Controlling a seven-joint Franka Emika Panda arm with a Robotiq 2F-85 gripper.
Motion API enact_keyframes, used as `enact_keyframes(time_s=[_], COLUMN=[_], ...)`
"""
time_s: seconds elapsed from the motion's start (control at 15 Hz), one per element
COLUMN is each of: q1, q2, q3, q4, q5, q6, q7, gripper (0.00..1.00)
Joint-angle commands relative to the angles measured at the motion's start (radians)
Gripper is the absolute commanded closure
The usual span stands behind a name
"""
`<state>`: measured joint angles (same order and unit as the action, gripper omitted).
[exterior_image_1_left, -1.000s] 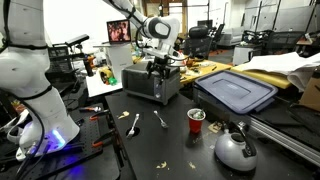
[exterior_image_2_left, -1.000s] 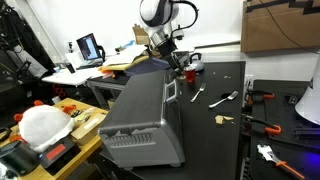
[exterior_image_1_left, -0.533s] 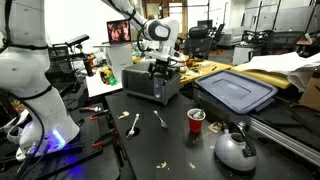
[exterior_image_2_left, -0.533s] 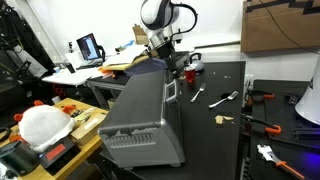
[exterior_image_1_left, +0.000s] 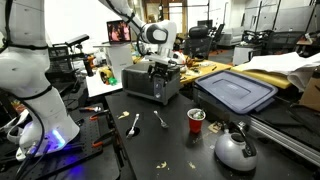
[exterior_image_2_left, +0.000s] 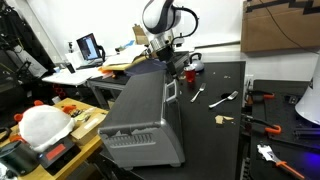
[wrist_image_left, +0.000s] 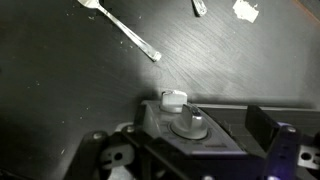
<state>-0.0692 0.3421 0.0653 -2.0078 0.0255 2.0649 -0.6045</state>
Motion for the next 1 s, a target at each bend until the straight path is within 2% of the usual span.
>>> enact_keyframes(time_s=[0.0, 0.07, 0.13, 0.2, 0.73, 0.87, 0.93], q1=[-0.009, -0.009, -0.009, -0.008, -0.004, -0.001, 0.006], q2=[-0.021, -0.02, -0.019, -0.021, -0.025, -0.032, -0.037], q3=[0.005, 0.005, 0.005, 0.006, 0.002, -0.001, -0.005], q4=[-0.032, -0.033, -0.033, -0.037, -0.046, -0.054, -0.062], q5=[0.002, 0.001, 0.003, 0.003, -0.004, -0.012, -0.025], q6=[0.025, 0.028, 0.03, 0.036, 0.093, 0.105, 0.118], q7=[-0.041, -0.044, -0.052, -0.056, -0.046, -0.032, -0.016], gripper=[0.0, 0.0, 0.25, 0.26, 0.88, 0.98, 0.95])
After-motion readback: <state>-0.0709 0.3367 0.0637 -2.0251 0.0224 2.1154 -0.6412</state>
